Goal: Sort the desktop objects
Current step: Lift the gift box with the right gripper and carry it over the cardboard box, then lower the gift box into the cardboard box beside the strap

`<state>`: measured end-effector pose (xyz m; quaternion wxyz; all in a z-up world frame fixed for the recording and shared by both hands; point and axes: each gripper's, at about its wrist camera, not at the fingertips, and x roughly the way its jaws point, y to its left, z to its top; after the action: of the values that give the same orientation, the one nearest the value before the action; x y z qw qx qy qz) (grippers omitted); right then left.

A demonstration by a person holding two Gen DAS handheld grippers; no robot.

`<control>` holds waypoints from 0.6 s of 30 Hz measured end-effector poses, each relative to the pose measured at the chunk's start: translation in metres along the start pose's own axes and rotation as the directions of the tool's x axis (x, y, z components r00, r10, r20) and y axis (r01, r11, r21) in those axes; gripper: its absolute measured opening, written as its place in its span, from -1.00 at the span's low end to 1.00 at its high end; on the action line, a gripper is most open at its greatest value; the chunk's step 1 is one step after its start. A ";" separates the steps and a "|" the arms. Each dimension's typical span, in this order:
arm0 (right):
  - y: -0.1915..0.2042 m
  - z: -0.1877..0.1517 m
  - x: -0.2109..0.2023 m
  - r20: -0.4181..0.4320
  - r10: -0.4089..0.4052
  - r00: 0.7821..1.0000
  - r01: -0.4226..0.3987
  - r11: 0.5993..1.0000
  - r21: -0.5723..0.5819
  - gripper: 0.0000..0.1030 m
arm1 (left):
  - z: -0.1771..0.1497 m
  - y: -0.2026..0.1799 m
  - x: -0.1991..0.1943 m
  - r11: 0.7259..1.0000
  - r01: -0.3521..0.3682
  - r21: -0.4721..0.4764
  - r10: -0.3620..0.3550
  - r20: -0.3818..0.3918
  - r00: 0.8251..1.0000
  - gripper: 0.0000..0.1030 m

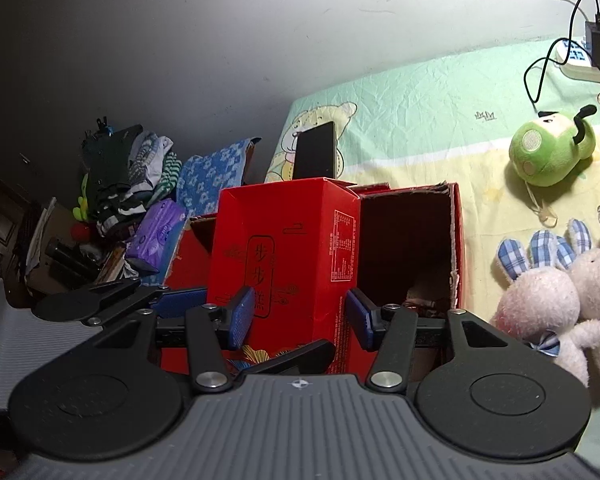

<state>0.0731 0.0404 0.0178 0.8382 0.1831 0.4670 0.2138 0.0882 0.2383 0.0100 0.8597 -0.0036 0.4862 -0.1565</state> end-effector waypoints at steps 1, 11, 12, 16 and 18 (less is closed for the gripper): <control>-0.001 -0.001 0.005 -0.010 -0.005 1.000 0.005 1.000 0.006 0.06 | -0.001 0.003 0.005 1.000 0.002 0.000 -0.002 -0.013 1.000 0.61; -0.009 -0.003 0.055 -0.137 -0.076 0.988 0.082 0.996 0.036 0.06 | -0.009 0.027 0.059 0.998 0.044 -0.035 -0.049 -0.148 0.988 0.61; -0.008 -0.003 0.058 -0.147 -0.087 0.985 0.092 0.995 0.030 0.06 | -0.009 0.028 0.063 0.998 0.047 -0.036 -0.052 -0.160 0.986 0.61; -0.008 0.000 0.074 -0.201 -0.118 0.972 0.125 0.992 0.023 0.06 | -0.011 0.037 0.081 0.995 0.067 -0.071 -0.081 -0.214 0.974 0.61; -0.009 0.000 0.080 -0.227 -0.128 0.966 0.137 0.990 0.023 0.06 | -0.013 0.041 0.087 0.993 0.077 -0.092 -0.097 -0.236 0.967 0.61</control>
<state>0.1127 0.0754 -0.0434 0.7888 0.1422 0.5740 0.1678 0.1298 0.2558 -0.0764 0.7859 -0.0414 0.5921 -0.1734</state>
